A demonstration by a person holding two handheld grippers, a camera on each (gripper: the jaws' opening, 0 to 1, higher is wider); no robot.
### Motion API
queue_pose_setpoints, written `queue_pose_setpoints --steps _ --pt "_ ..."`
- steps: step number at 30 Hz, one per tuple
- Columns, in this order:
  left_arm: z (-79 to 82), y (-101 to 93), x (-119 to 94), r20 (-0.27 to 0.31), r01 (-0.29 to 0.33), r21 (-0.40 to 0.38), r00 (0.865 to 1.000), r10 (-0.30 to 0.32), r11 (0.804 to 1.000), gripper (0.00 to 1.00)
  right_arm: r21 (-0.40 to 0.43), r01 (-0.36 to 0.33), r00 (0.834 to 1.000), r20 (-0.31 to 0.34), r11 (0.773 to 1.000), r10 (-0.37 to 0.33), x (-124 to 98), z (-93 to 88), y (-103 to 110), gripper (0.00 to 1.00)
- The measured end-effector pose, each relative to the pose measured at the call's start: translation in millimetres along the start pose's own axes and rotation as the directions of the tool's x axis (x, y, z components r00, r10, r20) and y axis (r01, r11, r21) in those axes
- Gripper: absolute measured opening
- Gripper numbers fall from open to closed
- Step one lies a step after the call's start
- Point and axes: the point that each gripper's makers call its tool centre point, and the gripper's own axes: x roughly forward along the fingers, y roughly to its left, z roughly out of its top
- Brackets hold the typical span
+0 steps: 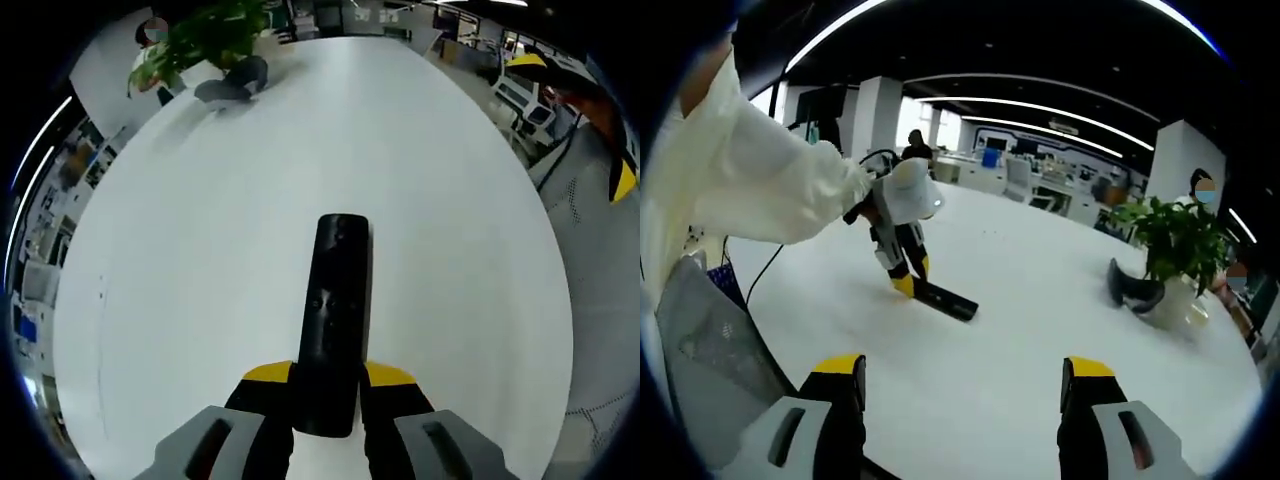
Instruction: Press the specified remote control buttons in sequence, fully releasing each button before pressing the next.
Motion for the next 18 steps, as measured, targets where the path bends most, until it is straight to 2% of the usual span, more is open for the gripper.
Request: queue_pose_setpoints --steps 18 --pt "0.7 38.0 4 -0.037 -0.006 0.006 0.999 0.006 1.0 0.25 0.004 0.01 1.0 -0.012 1.0 -0.01 1 -2.6 -3 0.77"
